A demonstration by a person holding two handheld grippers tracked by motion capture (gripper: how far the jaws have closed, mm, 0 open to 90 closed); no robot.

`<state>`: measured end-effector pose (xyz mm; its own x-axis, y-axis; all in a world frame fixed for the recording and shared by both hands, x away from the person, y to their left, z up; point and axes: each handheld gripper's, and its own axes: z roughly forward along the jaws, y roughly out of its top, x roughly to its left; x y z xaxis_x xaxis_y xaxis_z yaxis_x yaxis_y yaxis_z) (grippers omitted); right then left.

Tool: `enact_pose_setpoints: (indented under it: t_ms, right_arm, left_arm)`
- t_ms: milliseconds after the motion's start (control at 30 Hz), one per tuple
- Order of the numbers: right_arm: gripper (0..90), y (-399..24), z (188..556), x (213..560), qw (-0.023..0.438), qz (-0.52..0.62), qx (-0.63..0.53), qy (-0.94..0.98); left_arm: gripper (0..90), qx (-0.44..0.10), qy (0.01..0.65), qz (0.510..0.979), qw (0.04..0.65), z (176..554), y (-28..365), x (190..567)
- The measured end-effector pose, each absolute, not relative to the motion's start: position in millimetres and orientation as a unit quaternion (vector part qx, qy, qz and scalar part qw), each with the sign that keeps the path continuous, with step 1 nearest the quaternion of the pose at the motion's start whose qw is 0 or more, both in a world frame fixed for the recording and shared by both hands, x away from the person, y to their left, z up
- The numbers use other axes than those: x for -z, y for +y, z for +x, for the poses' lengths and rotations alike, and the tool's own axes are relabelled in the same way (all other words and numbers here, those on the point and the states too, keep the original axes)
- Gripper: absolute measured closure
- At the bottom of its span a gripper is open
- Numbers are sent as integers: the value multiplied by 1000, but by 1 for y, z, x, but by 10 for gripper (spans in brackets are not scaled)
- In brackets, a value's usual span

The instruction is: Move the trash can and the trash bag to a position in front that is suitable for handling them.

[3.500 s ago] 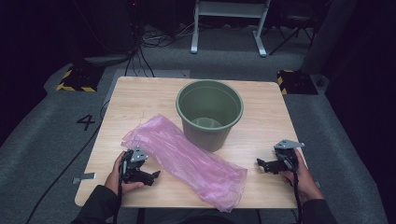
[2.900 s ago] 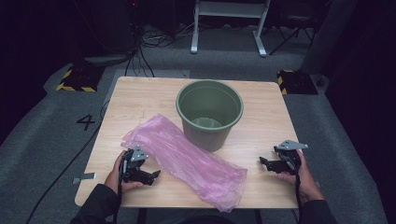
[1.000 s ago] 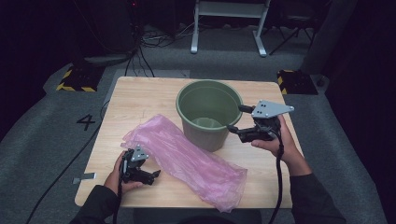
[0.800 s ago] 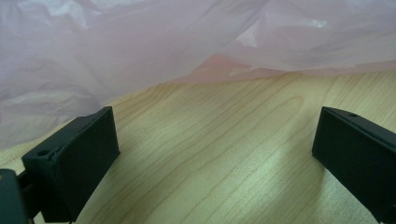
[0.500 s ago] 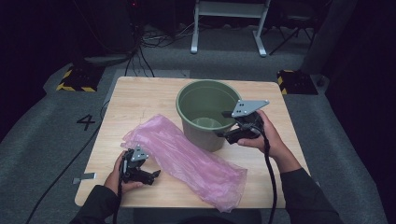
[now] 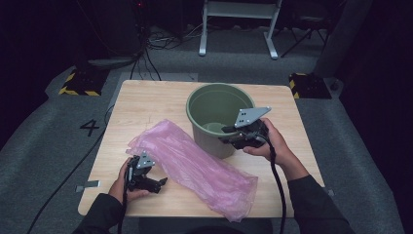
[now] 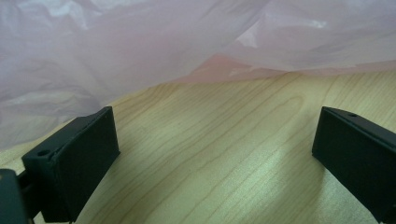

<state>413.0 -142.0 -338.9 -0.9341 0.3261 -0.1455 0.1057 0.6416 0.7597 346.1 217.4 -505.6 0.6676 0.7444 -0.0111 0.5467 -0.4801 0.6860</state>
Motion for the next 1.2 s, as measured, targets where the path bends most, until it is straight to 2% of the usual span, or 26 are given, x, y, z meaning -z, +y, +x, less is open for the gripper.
enact_pose_setpoints:
  t_ms: [367, 700, 900, 933, 967, 1033, 1067, 1100, 1167, 1200]
  right_arm:
    - [682, -142, 418, 340, 149, 122, -404, 894]
    - [730, -132, 439, 345, 169, 117, -419, 884]
    - [723, -127, 449, 345, 178, 125, -416, 883]
    - [661, -127, 451, 345, 183, 129, -418, 880]
    - [661, -127, 451, 345, 183, 129, -418, 880]
    - [490, -128, 451, 344, 191, 141, -425, 874]
    - [447, -129, 450, 343, 192, 143, -428, 872]
    - [352, -134, 446, 341, 201, 151, -433, 866]
    - [322, -137, 443, 339, 211, 152, -438, 861]
    - [301, -146, 433, 333, 230, 155, -458, 845]
  left_arm:
    - [3, -146, 381, 848, 339, 346, 217, 506]
    - [3, -146, 381, 848, 339, 346, 217, 506]
    - [3, -146, 381, 848, 339, 346, 217, 506]
    - [3, -146, 381, 848, 339, 346, 217, 506]
    - [3, -146, 381, 848, 339, 346, 217, 506]
    - [3, -146, 381, 848, 339, 346, 217, 506]
    - [3, -146, 381, 848, 339, 346, 217, 506]
    - [4, -147, 380, 848, 338, 346, 217, 505]
    - [4, -147, 380, 848, 338, 346, 217, 505]
    - [4, -147, 380, 848, 338, 346, 217, 505]
